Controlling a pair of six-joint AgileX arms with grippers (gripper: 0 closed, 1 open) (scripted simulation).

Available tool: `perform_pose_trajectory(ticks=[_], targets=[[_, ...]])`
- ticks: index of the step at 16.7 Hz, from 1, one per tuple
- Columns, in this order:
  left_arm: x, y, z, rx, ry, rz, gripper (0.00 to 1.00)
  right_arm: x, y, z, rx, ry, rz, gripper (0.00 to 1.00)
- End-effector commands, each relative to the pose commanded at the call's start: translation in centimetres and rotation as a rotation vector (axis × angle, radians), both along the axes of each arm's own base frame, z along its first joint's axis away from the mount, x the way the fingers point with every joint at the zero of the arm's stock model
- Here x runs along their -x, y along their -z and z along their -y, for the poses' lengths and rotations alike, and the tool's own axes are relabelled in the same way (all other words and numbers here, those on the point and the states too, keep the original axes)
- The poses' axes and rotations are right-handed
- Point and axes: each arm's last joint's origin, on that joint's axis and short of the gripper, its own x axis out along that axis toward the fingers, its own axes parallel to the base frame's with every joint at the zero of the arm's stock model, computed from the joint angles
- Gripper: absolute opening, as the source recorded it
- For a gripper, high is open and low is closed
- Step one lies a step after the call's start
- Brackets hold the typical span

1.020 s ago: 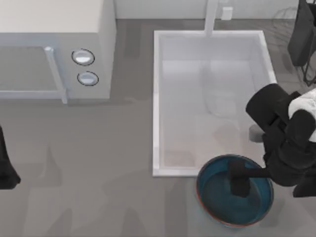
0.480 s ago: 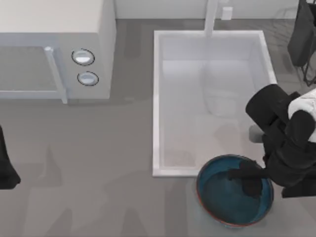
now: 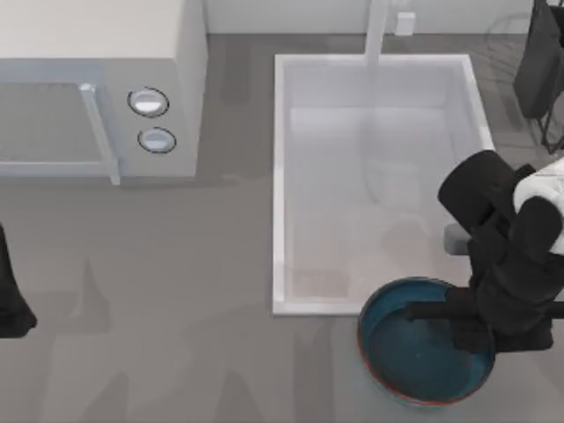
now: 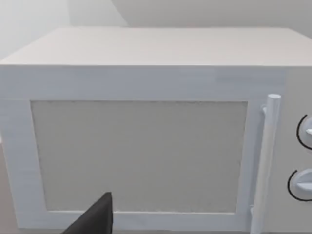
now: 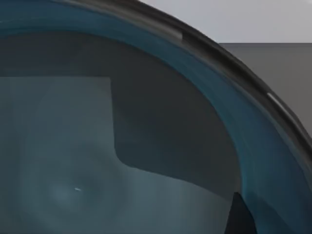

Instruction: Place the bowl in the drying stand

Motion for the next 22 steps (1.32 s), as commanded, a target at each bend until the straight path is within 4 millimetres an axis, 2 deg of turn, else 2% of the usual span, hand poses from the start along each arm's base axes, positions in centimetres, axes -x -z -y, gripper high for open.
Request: perform_pose_trajectory(ticks=[7, 10, 12, 15, 20, 22], targets=[[0.0, 0.0, 0.0, 0.000, 0.000, 0.000, 1.00, 0.0, -0.1, -0.1, -0.002, 0.000, 0.000, 0.00], [0.0, 0.0, 0.0, 0.000, 0.000, 0.000, 1.00, -0.6, -1.7, -0.6, -0.003, -0.008, 0.002, 0.00], [0.0, 0.0, 0.0, 0.000, 0.000, 0.000, 1.00, -1.4, -4.0, -1.2, -0.004, -0.010, 0.004, 0.00], [0.0, 0.0, 0.0, 0.000, 0.000, 0.000, 1.00, -1.9, -8.7, -1.5, 0.010, -0.007, -0.020, 0.00], [0.0, 0.0, 0.0, 0.000, 0.000, 0.000, 1.00, -0.9, -17.0, -0.7, 0.014, -0.001, -0.028, 0.00], [0.0, 0.0, 0.0, 0.000, 0.000, 0.000, 1.00, -0.3, -19.2, -0.3, 0.003, 0.000, -0.009, 0.00]])
